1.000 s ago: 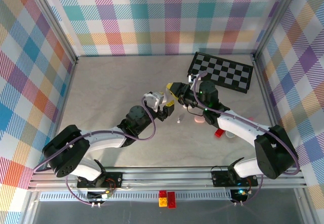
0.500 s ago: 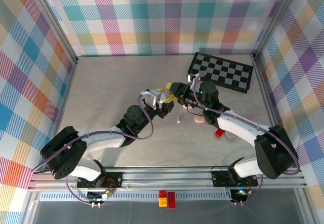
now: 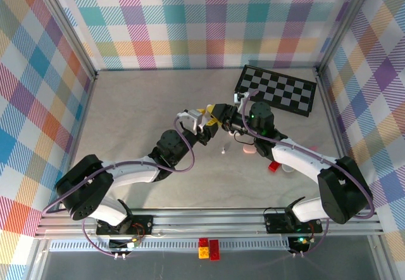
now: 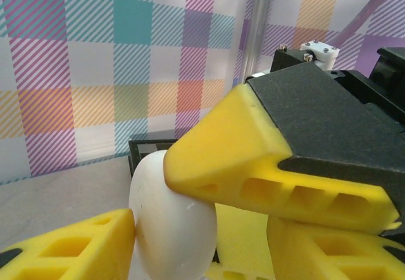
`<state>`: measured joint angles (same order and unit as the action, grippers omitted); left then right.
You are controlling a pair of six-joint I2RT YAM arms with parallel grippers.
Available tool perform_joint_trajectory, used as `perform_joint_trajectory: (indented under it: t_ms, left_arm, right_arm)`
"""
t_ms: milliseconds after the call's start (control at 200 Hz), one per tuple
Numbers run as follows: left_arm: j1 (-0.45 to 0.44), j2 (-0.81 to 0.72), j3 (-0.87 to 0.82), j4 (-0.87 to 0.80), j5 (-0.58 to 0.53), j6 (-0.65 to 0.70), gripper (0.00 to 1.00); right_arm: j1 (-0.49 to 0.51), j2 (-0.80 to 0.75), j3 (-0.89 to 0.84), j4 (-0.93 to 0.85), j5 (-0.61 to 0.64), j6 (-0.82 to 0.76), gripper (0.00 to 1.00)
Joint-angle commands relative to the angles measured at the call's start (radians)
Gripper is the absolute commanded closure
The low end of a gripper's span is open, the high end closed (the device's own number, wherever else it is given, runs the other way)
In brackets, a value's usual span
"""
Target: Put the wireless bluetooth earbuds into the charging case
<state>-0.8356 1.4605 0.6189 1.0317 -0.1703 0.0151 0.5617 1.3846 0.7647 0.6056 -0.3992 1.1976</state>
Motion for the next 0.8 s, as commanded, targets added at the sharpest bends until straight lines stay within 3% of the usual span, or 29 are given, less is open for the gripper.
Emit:
perform_joint_trajectory:
  t_ms: [0,500,625,795]
  left_arm:
    - [-0.006,0.011,0.036,0.073,-0.011,-0.014,0.46]
    - [-0.004,0.027,0.039,0.076,0.012,-0.015,0.66]
    - [-0.005,0.026,0.039,0.076,0.022,-0.015,0.74]
    - [-0.003,0.019,0.036,0.072,0.027,-0.018,0.74]
  right_arm:
    - [-0.006,-0.016,-0.010,0.047,-0.032,0.001,0.56]
    - [-0.006,-0.019,-0.004,0.052,-0.037,0.005,0.56]
    - [-0.006,-0.022,-0.007,0.049,-0.036,0.002,0.56]
    - [-0.006,-0.033,-0.009,0.032,-0.029,-0.010,0.56]
